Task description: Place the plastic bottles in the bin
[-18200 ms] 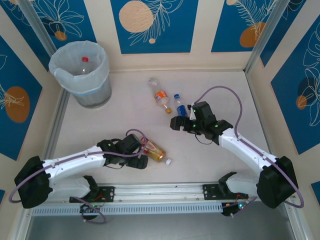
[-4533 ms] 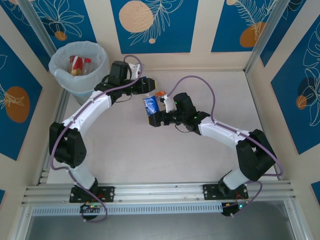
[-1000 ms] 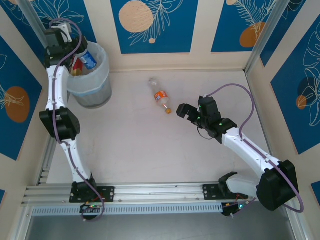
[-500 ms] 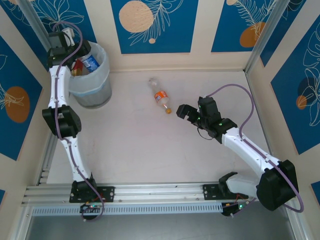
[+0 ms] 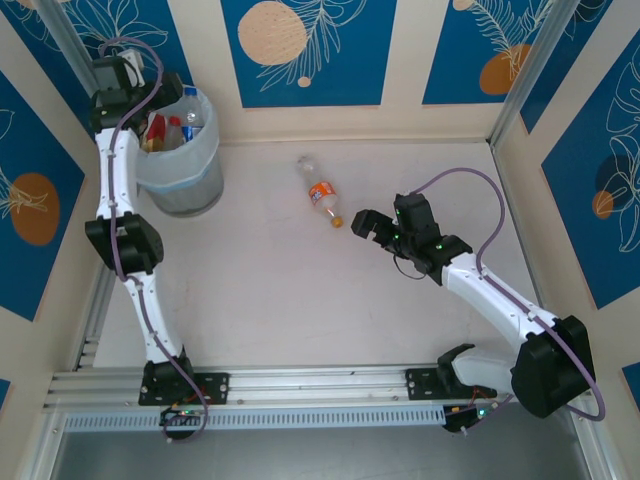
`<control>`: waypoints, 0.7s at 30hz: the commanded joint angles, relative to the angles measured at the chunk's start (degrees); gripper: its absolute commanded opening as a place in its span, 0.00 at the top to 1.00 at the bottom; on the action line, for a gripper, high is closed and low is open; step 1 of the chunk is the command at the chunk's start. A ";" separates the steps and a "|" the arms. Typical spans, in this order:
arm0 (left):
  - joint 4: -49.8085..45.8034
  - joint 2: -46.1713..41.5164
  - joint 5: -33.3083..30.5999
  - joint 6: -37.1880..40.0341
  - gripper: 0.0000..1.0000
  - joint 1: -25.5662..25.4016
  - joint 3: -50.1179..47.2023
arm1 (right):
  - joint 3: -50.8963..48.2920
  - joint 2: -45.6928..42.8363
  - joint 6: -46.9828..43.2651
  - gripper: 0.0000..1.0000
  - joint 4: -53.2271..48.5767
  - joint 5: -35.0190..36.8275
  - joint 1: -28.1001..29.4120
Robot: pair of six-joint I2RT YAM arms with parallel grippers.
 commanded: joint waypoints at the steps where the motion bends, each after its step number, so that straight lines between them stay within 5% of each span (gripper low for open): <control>1: -2.61 -3.42 -0.79 1.03 0.01 0.33 1.95 | 1.75 1.11 0.17 0.00 -0.18 -0.76 0.15; 13: -5.67 -8.92 3.47 -1.74 0.01 -2.29 -1.52 | 3.60 7.25 -4.25 0.00 0.70 -1.88 0.24; 21: 4.26 -22.59 1.12 -2.20 0.01 -5.54 -22.37 | 6.54 13.73 -13.63 0.00 2.63 -4.58 0.59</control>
